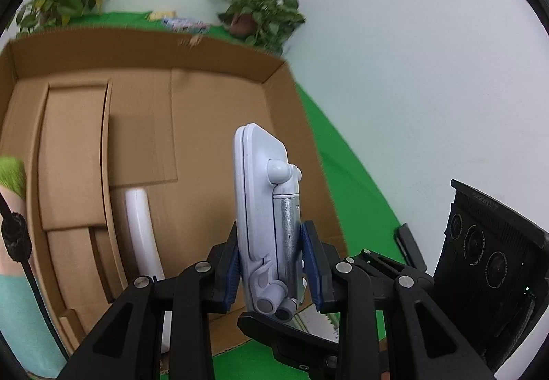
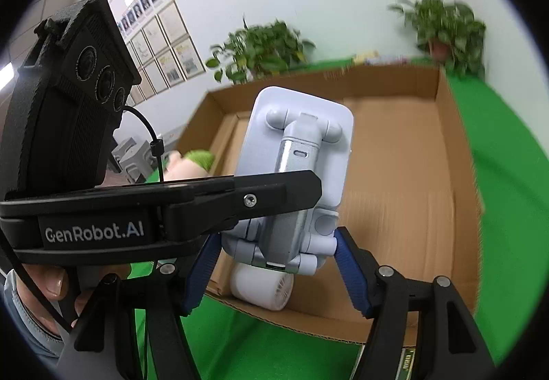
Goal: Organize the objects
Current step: 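Lift the phone stand with both grippers and carry it into the tray box, then lower the phone stand beside the fan, open both grippers and withdraw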
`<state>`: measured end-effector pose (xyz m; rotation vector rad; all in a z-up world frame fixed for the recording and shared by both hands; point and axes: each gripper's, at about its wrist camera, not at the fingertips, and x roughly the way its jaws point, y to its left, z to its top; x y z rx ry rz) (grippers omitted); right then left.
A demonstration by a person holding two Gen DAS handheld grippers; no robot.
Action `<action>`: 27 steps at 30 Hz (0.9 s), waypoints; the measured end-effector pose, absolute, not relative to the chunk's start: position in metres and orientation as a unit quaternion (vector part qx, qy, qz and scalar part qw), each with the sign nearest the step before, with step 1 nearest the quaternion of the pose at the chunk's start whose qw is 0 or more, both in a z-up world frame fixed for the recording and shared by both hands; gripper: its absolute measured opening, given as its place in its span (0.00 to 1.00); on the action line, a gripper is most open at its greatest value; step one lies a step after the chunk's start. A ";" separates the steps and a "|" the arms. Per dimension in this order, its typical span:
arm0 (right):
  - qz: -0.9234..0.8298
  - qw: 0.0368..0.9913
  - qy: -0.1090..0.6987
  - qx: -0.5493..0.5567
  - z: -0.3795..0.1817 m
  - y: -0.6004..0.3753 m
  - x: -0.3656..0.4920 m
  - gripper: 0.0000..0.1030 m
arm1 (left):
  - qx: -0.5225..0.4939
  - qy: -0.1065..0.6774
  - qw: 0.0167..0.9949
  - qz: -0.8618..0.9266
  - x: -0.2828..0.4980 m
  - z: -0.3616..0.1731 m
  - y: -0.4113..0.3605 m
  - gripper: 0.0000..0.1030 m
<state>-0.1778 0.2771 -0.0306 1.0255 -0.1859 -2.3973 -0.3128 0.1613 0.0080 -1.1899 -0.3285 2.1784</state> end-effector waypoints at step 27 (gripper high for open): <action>-0.825 0.269 -0.069 0.493 -0.125 0.288 -0.198 0.64 | -0.554 -0.078 0.258 0.787 -0.325 -0.084 0.190 0.34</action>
